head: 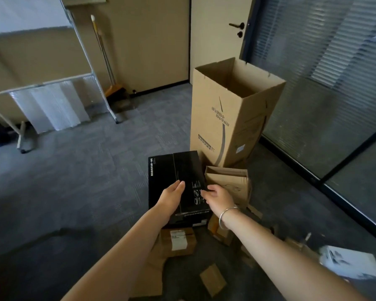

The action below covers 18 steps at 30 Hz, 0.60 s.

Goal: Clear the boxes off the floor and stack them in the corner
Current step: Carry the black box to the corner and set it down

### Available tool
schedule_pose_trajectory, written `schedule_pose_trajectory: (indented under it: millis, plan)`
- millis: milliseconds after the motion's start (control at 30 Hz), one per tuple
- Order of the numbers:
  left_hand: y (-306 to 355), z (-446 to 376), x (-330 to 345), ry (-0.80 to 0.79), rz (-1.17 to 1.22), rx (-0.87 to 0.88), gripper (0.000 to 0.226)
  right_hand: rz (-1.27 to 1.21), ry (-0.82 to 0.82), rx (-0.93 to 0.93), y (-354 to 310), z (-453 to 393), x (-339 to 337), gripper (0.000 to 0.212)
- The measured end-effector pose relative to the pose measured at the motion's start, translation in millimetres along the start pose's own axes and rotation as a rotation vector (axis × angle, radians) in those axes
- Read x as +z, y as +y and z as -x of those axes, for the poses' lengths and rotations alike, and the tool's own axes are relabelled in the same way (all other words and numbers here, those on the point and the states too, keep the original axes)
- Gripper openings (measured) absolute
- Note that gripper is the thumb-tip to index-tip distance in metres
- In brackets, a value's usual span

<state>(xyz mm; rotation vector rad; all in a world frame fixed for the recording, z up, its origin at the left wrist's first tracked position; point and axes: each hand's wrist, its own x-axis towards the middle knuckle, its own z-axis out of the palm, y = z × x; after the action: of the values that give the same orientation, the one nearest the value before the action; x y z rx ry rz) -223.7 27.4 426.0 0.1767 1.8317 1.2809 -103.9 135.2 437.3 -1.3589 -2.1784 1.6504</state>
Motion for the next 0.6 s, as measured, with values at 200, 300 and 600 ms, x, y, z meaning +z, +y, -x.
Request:
schedule_pose_trajectory:
  millis: [200,300,600]
  plan:
    - [15,-89,-11,0.096,0.075,-0.074,0.057,0.015,-0.032,0.046,-4,-101,-14,0.046]
    - [19,-117,-15,0.132,0.098,-0.103,0.058,0.059,-0.063,0.058,1,-135,-18,0.045]
    - [20,-240,19,0.235,0.207,-0.149,0.059,0.125,-0.131,0.046,20,-278,-7,0.051]
